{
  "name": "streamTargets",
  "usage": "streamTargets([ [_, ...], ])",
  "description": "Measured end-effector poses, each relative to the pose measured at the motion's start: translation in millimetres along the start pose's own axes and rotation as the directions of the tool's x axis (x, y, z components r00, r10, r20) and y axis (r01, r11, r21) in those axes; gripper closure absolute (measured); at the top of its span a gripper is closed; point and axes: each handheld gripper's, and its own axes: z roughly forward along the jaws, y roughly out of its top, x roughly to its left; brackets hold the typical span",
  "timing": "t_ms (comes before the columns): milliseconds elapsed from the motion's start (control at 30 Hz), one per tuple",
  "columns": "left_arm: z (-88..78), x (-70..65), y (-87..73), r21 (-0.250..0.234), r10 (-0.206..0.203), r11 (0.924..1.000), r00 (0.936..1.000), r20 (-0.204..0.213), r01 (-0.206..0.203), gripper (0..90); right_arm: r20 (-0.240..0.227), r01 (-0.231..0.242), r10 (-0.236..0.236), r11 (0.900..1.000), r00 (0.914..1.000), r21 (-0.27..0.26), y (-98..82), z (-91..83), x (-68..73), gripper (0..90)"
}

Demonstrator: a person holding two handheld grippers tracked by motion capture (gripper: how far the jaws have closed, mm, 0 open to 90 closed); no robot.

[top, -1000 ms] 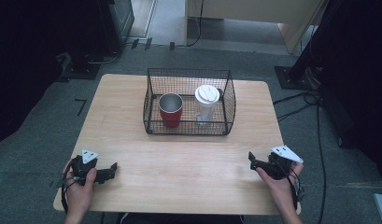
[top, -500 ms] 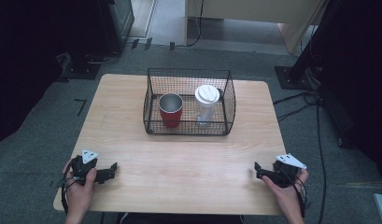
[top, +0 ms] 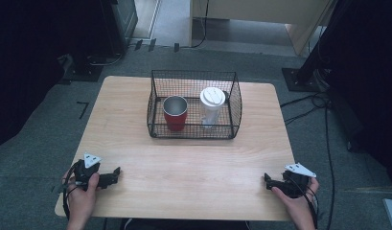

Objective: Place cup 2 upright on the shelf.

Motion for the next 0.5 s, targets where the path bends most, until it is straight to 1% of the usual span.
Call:
streamTargets([
  [67, 0.0, 0.0, 0.0, 0.0, 0.0, 1.0, 1.0, 0.0, 0.0, 0.0, -0.015, 0.013, -0.013, 1.0, 0.9998, 0.002, 0.1, 0.1, 0.0, 0.0],
  [133, 0.0, 0.1, 0.1, 0.001, 0.0, 1.0, 1.0, 0.0, 0.0, 0.0, -0.021, 0.02, -0.02, 1.0, 0.9996, 0.0, 0.3, 0.4, -0.5, 0.0],
  [500, -0.1, 0.0, 0.1, 0.001, 0.0, 1.0, 1.0, 0.0, 0.0, 0.0, -0.029, 0.029, -0.029, 1.0, 0.9992, 0.002, 1.4, 1.4, -1.1, 0.0],
])
